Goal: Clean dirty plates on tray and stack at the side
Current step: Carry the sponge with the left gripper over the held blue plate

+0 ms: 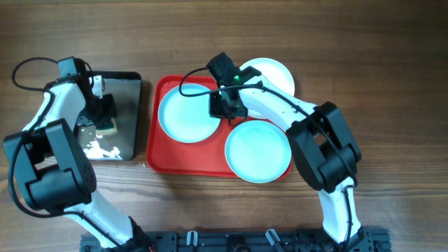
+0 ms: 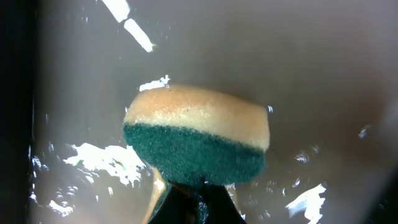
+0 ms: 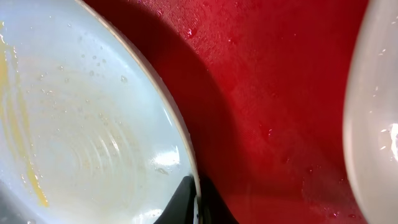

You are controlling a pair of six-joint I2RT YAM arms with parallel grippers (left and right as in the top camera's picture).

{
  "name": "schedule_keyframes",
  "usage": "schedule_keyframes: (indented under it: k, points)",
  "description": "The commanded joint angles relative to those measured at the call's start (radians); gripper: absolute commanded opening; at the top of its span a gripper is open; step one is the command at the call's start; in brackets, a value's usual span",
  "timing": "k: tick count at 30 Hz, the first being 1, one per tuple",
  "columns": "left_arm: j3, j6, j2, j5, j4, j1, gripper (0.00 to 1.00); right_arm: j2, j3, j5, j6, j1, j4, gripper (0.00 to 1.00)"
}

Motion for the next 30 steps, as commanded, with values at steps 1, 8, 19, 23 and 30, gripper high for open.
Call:
schedule_keyframes:
  k: [1,8,19,23,30]
  points:
    - [0.079,-0.040,-0.019,0.083,-0.106,0.001,0.04,0.038,-0.024,0.074,-0.021,-0.002,-0.020,0.05]
    - [0.235,-0.043,-0.112,0.150,-0.278,-0.024,0.04,0.038,-0.024,0.069,-0.024,-0.002,-0.013,0.04]
    - [0.182,-0.100,-0.109,0.359,-0.224,-0.222,0.04,0.038,-0.024,-0.072,-0.101,-0.017,0.038,0.04]
    - [0.133,-0.122,-0.098,0.353,-0.144,-0.313,0.04,0.038,-0.024,-0.090,-0.111,-0.035,0.039,0.04]
    - [0.048,-0.256,-0.097,0.110,-0.019,-0.432,0.04,0.038,-0.024,-0.119,-0.110,-0.042,0.047,0.04]
